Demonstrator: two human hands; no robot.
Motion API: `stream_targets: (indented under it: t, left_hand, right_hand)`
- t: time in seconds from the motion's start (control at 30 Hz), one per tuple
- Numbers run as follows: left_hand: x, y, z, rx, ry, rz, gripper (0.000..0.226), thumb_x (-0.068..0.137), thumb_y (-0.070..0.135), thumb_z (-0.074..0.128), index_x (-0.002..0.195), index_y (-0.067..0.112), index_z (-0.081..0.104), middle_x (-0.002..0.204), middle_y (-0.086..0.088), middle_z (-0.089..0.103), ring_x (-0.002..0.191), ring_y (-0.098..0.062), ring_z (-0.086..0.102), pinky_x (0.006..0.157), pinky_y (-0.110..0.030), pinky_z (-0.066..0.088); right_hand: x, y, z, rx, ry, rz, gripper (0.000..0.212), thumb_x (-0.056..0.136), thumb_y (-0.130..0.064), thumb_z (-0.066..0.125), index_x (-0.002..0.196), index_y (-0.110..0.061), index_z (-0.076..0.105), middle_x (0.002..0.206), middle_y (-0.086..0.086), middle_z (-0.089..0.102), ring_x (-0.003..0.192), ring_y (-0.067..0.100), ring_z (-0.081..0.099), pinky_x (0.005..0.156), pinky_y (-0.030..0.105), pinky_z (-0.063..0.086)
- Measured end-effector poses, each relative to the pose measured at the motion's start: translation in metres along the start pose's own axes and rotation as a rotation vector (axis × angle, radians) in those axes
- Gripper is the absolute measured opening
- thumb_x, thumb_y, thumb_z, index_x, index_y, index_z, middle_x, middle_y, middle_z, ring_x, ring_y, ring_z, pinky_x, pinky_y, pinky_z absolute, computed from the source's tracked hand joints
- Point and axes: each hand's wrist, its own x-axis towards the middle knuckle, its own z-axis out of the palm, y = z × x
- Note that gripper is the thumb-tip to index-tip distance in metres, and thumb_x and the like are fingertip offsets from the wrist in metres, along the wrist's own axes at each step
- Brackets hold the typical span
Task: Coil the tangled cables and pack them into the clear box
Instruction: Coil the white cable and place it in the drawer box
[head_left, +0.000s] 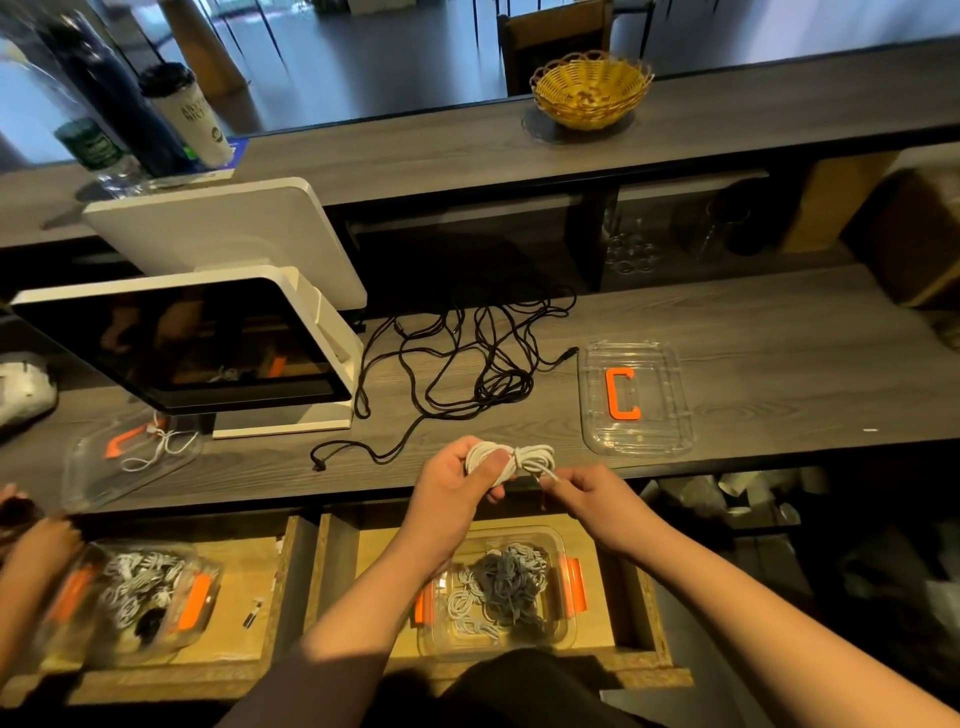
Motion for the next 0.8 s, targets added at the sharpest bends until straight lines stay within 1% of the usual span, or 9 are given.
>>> stream_targets:
  t: [0.1, 0.2, 0.3, 0.37, 0.47, 0.57, 0.63, 0.73, 0.8]
  left_hand:
    - [0.001, -0.004, 0.001, -0.045, 0.054, -0.005, 0.008, 0.097, 0.016, 0.063, 0.097, 0.011, 0.069, 0.075, 0.003, 0.067, 0.067, -0.008, 0.06, 0.066, -0.021, 0.05]
    - [0.002, -0.01, 0.004, -0.02, 0.187, 0.012, 0.005, 0.095, 0.015, 0.065, 0.092, 0.014, 0.069, 0.072, 0.006, 0.069, 0.064, -0.007, 0.062, 0.063, -0.02, 0.051]
    - [0.004, -0.015, 0.007, 0.061, 0.301, 0.068, 0.008, 0.094, 0.016, 0.068, 0.087, 0.019, 0.069, 0.071, 0.006, 0.069, 0.065, -0.006, 0.064, 0.061, -0.021, 0.051]
    - [0.004, -0.02, 0.008, 0.189, 0.311, 0.116, 0.008, 0.093, 0.019, 0.069, 0.085, 0.02, 0.07, 0.073, 0.004, 0.069, 0.067, -0.007, 0.065, 0.062, -0.024, 0.049]
    - [0.001, -0.029, 0.003, 0.352, 0.255, 0.13, 0.011, 0.092, 0.023, 0.071, 0.083, 0.017, 0.07, 0.07, 0.002, 0.068, 0.065, -0.005, 0.067, 0.059, -0.023, 0.048]
    - [0.003, -0.038, 0.002, 0.5, 0.174, 0.135, 0.016, 0.092, 0.029, 0.07, 0.083, 0.017, 0.068, 0.067, 0.001, 0.064, 0.065, -0.013, 0.065, 0.06, -0.037, 0.05]
    - [0.004, -0.036, 0.004, 0.569, 0.102, 0.118, 0.016, 0.092, 0.033, 0.07, 0.085, 0.02, 0.067, 0.068, 0.003, 0.063, 0.068, -0.017, 0.064, 0.062, -0.041, 0.048]
    - [0.006, -0.026, 0.005, 0.517, -0.008, 0.024, 0.01, 0.093, 0.028, 0.069, 0.092, 0.019, 0.069, 0.076, 0.001, 0.069, 0.07, -0.013, 0.068, 0.07, -0.043, 0.054]
    - [0.004, -0.022, 0.003, 0.448, -0.079, -0.047, 0.007, 0.094, 0.024, 0.068, 0.094, 0.018, 0.07, 0.082, -0.001, 0.072, 0.069, -0.007, 0.07, 0.075, -0.041, 0.056]
  right_hand:
    - [-0.006, -0.007, 0.007, -0.071, -0.085, 0.012, 0.035, 0.102, -0.04, 0.047, 0.079, -0.023, 0.069, 0.06, -0.004, 0.054, 0.056, 0.009, 0.048, 0.06, 0.032, 0.041]
    - [-0.012, -0.018, 0.018, -0.151, -0.157, -0.06, 0.032, 0.102, -0.039, 0.047, 0.086, -0.022, 0.069, 0.06, -0.005, 0.052, 0.053, 0.005, 0.044, 0.058, 0.03, 0.038]
    - [-0.015, -0.027, 0.017, -0.186, -0.143, -0.121, 0.028, 0.101, -0.037, 0.048, 0.089, -0.022, 0.068, 0.065, -0.002, 0.058, 0.054, 0.006, 0.047, 0.056, 0.03, 0.039]
    - [-0.016, -0.032, 0.014, -0.235, -0.104, -0.162, 0.028, 0.101, -0.036, 0.047, 0.088, -0.02, 0.066, 0.069, 0.0, 0.062, 0.058, 0.008, 0.052, 0.057, 0.03, 0.041]
    - [-0.015, -0.038, 0.014, -0.447, -0.007, -0.222, 0.027, 0.102, -0.038, 0.044, 0.095, -0.021, 0.063, 0.081, -0.001, 0.065, 0.075, 0.017, 0.06, 0.067, 0.038, 0.048]
    - [-0.012, -0.036, 0.012, -0.524, 0.102, -0.226, 0.023, 0.102, -0.039, 0.044, 0.105, -0.024, 0.062, 0.09, -0.002, 0.068, 0.084, 0.021, 0.063, 0.072, 0.039, 0.052]
    - [-0.011, -0.032, 0.006, -0.518, 0.139, -0.245, 0.021, 0.101, -0.039, 0.047, 0.104, -0.025, 0.062, 0.09, -0.005, 0.068, 0.085, 0.018, 0.063, 0.073, 0.039, 0.052]
    - [-0.01, -0.026, -0.001, -0.476, 0.168, -0.234, 0.021, 0.099, -0.043, 0.052, 0.098, -0.024, 0.063, 0.088, -0.006, 0.067, 0.085, 0.016, 0.062, 0.073, 0.039, 0.052]
    - [-0.009, -0.024, -0.009, -0.458, 0.233, -0.217, 0.027, 0.093, -0.049, 0.06, 0.091, -0.023, 0.062, 0.081, -0.008, 0.063, 0.078, 0.014, 0.059, 0.064, 0.033, 0.046]
